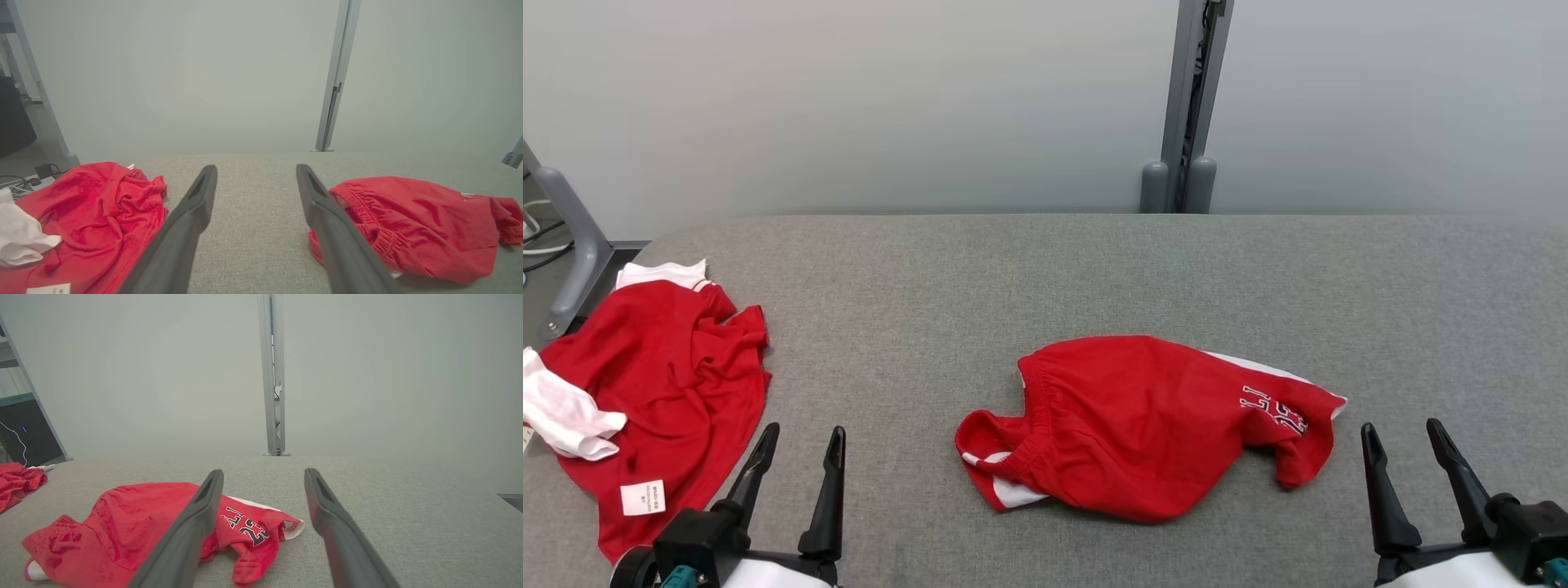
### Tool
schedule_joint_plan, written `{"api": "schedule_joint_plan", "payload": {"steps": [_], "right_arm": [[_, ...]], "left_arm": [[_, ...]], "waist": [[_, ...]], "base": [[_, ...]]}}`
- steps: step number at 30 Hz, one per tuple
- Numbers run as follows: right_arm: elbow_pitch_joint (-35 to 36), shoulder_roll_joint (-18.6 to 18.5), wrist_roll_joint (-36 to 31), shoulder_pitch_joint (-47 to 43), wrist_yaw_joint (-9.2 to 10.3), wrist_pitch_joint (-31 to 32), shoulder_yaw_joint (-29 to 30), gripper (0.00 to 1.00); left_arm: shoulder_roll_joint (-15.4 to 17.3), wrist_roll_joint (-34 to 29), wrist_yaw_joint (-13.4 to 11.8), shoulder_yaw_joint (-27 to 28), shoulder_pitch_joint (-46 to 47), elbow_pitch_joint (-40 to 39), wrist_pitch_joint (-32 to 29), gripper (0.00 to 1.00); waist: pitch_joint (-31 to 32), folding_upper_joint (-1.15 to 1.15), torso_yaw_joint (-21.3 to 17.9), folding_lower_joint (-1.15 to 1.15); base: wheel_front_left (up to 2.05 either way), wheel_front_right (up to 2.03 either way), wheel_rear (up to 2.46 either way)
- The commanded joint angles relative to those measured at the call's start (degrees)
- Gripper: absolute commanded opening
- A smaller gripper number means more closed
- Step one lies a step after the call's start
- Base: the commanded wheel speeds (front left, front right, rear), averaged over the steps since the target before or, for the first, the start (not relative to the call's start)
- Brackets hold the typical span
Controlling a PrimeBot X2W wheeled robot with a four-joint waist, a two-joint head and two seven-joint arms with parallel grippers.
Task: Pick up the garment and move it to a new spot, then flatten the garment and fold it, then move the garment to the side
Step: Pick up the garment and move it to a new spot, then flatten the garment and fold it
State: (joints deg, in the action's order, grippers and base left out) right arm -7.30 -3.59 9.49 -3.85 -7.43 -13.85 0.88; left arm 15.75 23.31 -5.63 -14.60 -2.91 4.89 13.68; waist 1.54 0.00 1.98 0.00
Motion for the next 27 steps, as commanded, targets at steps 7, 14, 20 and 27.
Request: {"api": "schedule_joint_plan", "payload": {"steps": [7,14,20,27], "right_arm": [[1.64,0.11,-0.80,-2.44,-0.11,0.98,0.70,1.00],[2.28,0.27,-0.79,-2.62,-0.11,1.20,1.12,1.00],[2.46,0.36,-0.89,-2.53,-0.11,1.40,1.09,1.00],[2.13,0.40,-1.04,-2.23,-0.11,1.26,1.13,1.00]], "left_arm": [[1.08,-0.03,-1.15,-0.11,-2.47,-1.55,-1.03,1.00],[1.06,0.29,-1.62,-0.40,-2.34,-2.06,-1.86,1.00],[1.20,0.34,-1.84,-0.65,-1.84,-2.19,-2.38,1.00],[1.39,0.46,-2.10,-0.84,-1.34,-2.21,-2.77,1.00]], "waist": [[0.89,0.00,0.12,0.00],[0.67,0.00,0.44,0.00],[0.33,0.00,0.57,0.00],[0.23,0.00,0.69,0.00]], "base": [[0.00,0.00,0.00],[0.00,0.00,0.00],[0.00,0.00,0.00],[0.00,0.00,0.00]]}}
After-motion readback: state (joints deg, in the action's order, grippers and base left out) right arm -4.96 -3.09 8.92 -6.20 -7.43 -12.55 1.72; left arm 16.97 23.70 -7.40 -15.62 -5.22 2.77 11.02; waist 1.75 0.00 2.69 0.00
